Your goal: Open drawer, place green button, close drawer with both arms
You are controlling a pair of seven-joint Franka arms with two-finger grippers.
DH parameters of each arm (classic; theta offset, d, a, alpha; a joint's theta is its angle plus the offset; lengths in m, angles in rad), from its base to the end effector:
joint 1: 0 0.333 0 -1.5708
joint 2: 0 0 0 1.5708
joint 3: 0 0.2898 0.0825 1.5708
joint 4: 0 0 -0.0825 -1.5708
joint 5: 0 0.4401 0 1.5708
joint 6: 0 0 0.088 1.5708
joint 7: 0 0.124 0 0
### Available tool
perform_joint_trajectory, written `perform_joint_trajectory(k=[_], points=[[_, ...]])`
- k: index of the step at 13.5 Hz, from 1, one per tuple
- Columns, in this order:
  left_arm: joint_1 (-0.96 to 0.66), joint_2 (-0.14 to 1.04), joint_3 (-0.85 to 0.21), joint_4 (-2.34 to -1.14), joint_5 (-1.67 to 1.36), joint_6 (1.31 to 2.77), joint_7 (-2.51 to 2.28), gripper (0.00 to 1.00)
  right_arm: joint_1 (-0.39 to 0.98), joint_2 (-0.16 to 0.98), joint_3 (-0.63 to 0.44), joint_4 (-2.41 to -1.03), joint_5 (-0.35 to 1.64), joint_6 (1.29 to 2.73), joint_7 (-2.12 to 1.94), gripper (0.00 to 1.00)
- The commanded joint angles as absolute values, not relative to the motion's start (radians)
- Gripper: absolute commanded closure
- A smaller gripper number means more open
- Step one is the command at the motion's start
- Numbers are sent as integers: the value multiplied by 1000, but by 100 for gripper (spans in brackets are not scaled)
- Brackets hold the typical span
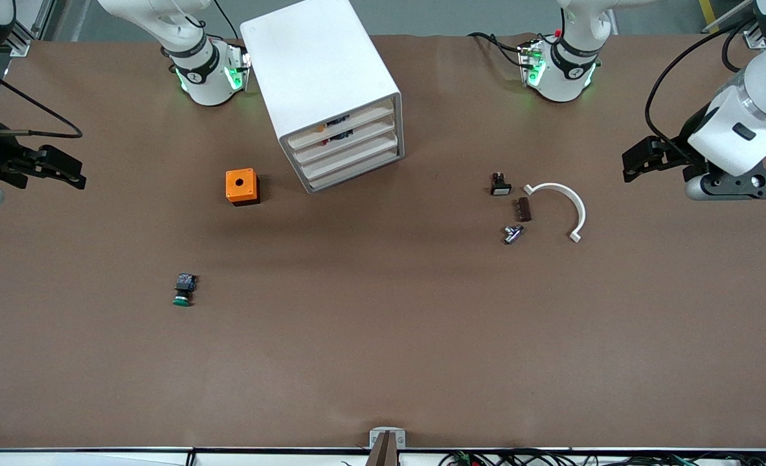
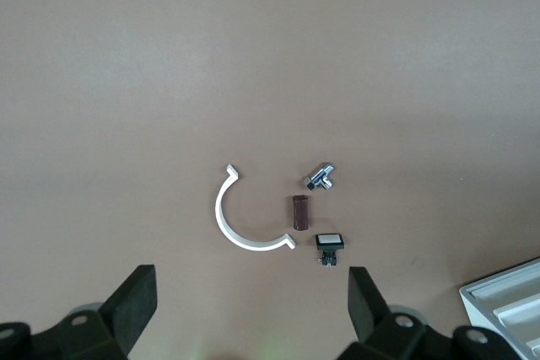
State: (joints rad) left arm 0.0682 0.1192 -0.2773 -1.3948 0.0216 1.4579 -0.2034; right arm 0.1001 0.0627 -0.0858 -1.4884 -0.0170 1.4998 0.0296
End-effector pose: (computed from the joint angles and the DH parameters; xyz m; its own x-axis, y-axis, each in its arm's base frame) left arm 0.6197 -0.1187 0.5922 0.9986 -0.0028 -0.0527 -0.0028 -1.0000 0.0003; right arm 0.6203 0.0081 0.5800 0.9986 -0.0166 -0.0503 -0.0154 -0.9996 0.0239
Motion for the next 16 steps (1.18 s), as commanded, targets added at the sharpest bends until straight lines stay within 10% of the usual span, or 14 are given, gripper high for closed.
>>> perform_joint_trajectory(k=[1, 16], points=[[78, 118, -291, -1382, 35, 1442, -215, 0, 109, 66, -91, -1479, -34, 1491, 37, 0], [74, 118, -313, -1382, 37, 1442, -219, 0, 167, 146, -91, -1621, -28, 1670, 129, 0]])
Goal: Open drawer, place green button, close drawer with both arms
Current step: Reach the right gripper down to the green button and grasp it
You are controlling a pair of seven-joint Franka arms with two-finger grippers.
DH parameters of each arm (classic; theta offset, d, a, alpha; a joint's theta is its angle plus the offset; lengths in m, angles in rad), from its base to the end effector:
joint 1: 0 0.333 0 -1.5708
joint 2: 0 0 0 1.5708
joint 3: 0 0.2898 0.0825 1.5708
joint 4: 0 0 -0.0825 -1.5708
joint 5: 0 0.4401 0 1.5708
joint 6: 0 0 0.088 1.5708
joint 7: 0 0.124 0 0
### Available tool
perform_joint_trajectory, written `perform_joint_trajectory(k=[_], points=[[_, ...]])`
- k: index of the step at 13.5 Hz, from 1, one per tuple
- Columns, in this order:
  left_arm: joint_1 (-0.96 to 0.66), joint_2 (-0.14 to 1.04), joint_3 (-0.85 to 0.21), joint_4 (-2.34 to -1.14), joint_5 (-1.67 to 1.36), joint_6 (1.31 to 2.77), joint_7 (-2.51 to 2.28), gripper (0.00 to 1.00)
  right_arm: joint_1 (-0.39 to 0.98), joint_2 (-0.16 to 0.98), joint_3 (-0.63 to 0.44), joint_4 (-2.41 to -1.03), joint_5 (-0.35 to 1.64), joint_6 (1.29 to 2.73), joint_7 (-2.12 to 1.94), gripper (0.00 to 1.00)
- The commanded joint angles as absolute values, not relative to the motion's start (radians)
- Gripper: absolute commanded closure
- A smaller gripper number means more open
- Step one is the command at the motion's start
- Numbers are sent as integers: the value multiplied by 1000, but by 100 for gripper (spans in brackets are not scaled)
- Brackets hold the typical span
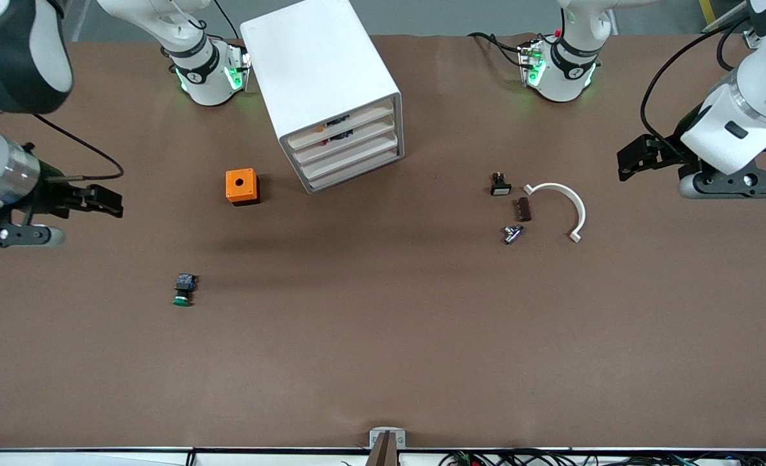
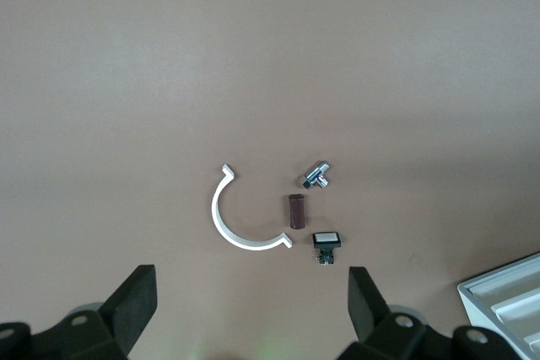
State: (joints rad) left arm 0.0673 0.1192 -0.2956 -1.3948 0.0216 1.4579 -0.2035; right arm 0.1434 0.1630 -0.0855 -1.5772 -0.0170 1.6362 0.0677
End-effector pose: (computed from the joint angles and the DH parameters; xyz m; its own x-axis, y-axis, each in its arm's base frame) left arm 0.6172 -0.1299 0.5926 0.9984 -0.0219 -0.0526 -0.0218 -0.9998 0.0025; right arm 0.6496 0.0384 0.4806 0.9948 -0.0093 -0.1009 -0.0055 -0.9993 0.0375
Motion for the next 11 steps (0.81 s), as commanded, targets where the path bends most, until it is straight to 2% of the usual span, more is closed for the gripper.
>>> perform_joint_trajectory(k=[1, 7, 11], points=[[72, 120, -313, -1382, 37, 1442, -219, 0, 175, 147, -91, -1643, -28, 1695, 136, 0], [74, 120, -313, -1382, 38, 1442, -219, 0, 184, 187, -91, -1782, -28, 1920, 185, 0], [74, 120, -330, -1382, 38, 1442, -221, 0, 215, 247, -91, -1786, -28, 1970, 287, 0]])
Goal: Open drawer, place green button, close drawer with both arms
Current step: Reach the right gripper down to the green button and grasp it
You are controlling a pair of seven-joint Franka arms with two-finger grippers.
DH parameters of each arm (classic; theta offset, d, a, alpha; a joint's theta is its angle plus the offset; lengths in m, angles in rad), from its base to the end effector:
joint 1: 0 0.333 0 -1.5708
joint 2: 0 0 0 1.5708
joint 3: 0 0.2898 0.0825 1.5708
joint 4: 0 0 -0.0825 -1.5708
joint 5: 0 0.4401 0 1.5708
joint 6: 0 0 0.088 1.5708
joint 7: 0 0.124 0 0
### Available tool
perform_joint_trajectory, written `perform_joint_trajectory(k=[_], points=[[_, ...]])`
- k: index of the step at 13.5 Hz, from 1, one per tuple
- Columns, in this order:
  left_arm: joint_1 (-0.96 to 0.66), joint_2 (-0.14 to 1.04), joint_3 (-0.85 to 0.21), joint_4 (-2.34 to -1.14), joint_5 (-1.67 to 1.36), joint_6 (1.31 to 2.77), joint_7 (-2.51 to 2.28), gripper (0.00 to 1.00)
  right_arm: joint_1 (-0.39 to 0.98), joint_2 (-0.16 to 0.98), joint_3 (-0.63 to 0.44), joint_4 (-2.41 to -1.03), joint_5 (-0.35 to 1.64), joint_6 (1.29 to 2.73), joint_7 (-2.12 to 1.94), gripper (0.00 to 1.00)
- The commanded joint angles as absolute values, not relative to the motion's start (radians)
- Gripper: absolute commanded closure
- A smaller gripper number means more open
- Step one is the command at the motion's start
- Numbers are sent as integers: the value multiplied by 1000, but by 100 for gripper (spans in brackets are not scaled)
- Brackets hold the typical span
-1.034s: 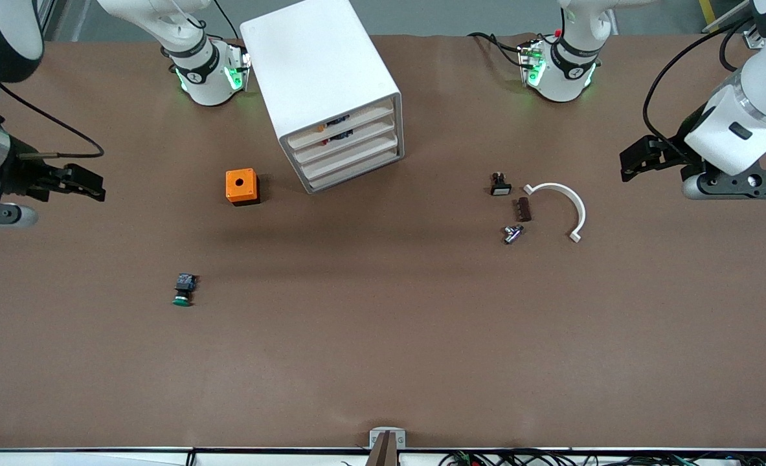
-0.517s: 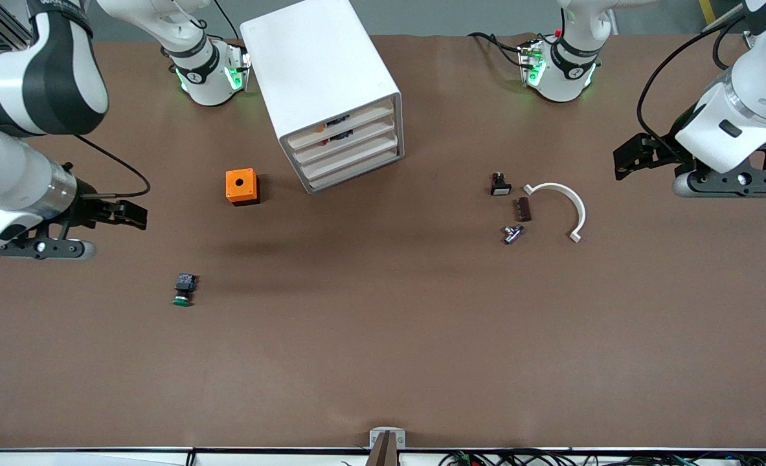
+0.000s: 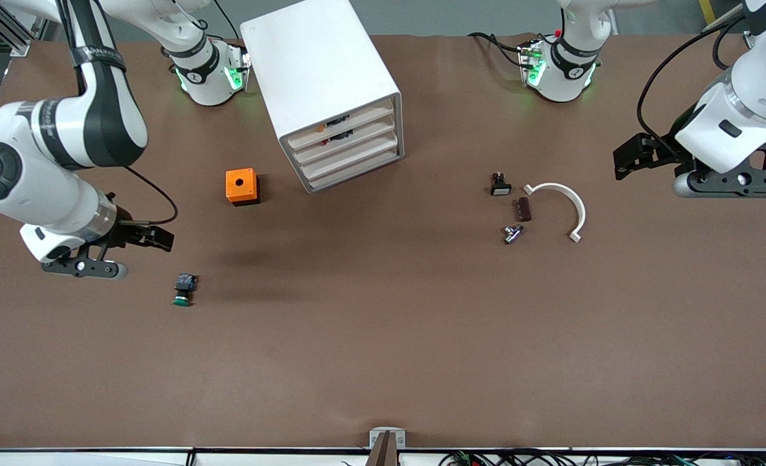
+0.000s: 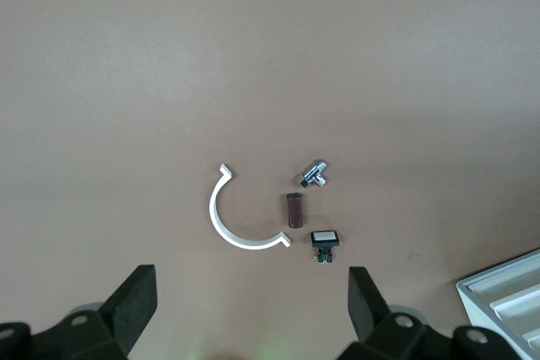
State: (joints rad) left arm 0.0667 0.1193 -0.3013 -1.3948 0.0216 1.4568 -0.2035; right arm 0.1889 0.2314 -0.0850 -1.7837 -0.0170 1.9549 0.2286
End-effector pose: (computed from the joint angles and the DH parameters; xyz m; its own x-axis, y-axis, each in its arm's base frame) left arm 0.6163 -0.1336 0.5925 0.9982 -0.0281 -0.0537 -0.0280 -0.9996 0.0030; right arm 0.6564 0.0689 0.3530 0.9919 -0.1170 -0.0501 -0.1146 -0.9923 0.0474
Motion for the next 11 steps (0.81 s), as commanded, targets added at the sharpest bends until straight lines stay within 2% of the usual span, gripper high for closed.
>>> perform_joint_trajectory(k=[1, 4, 11], points=[[77, 120, -330, -1382, 38, 1442, -222, 0, 219, 267, -91, -1786, -31, 1992, 290, 0], [77, 118, -330, -1382, 37, 1442, -222, 0, 201, 345, -92, -1784, -34, 2115, 287, 0], [75, 132, -328, -1385, 37, 1445, -216, 0, 137, 469, -92, -1776, -35, 2238, 268, 0]])
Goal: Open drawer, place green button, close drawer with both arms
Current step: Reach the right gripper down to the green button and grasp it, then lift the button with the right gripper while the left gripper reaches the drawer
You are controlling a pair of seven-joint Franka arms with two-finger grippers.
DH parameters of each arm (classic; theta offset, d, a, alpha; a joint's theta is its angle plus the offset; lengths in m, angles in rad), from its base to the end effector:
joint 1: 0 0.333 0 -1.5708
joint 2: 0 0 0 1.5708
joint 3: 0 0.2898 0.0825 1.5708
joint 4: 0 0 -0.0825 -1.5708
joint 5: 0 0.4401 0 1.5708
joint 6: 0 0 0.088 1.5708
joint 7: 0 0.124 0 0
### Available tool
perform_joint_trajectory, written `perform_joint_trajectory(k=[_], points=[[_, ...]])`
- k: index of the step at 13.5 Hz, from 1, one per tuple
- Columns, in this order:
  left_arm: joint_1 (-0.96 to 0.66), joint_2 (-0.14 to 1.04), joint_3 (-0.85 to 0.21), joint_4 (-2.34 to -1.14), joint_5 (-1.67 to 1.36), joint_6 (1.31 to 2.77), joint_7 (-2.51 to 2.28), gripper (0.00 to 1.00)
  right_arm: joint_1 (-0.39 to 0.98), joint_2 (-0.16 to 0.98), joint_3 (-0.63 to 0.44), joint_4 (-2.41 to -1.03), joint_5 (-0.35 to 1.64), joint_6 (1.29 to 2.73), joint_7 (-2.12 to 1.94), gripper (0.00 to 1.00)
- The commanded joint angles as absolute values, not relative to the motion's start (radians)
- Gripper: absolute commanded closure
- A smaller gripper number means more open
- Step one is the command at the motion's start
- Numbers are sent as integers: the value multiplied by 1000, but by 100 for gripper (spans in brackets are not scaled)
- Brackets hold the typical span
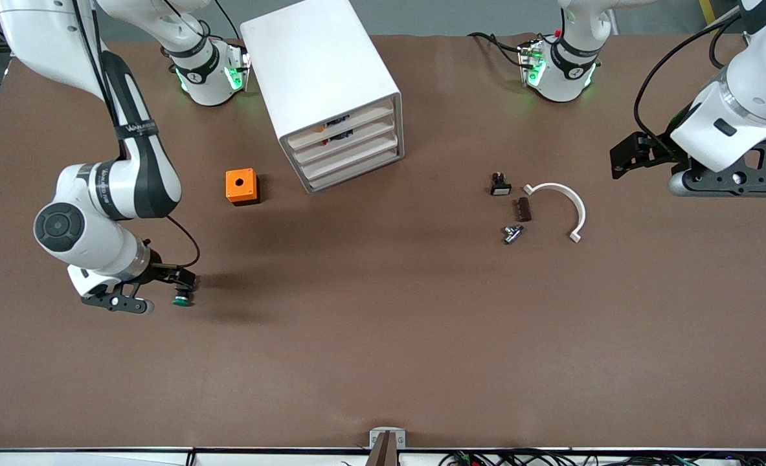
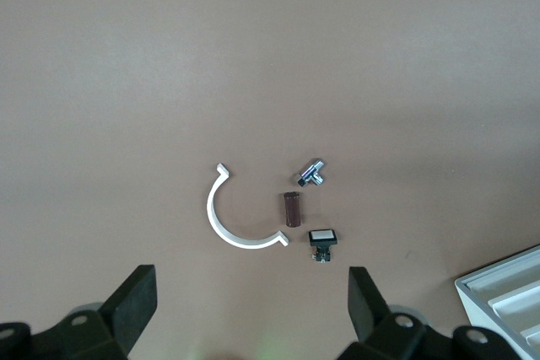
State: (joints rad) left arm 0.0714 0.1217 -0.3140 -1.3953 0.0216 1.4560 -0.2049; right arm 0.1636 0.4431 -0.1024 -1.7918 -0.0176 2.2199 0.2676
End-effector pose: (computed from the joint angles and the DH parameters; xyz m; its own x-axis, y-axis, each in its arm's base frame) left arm 0.6157 -0.1380 0.5910 0.9978 -0.0347 -0.0572 -0.0345 -0.9994 0.0044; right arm 0.6812 0.0431 0.2294 0.9827 -0.1850 0.0022 -0.1848 -0.9810 0.0592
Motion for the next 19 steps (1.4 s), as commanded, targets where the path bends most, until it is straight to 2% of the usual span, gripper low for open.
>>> perform_joint_trajectory(k=[1, 4, 8, 10, 19], points=[[75, 132, -328, -1385, 38, 1445, -213, 0, 133, 488, -92, -1776, -37, 2261, 256, 0], [83, 155, -327, -1390, 37, 1447, -212, 0, 126, 557, -92, -1779, -35, 2338, 219, 0], [92, 280, -318, -1385, 31, 1454, -202, 0, 118, 600, -92, -1779, -34, 2339, 218, 0], [80, 348, -328, -1382, 23, 1503, -225, 0, 120, 609, -92, -1781, -34, 2335, 218, 0], [-236, 572, -328, -1381, 15, 1718, -991, 0, 114, 644, -92, -1781, -26, 2336, 221, 0]])
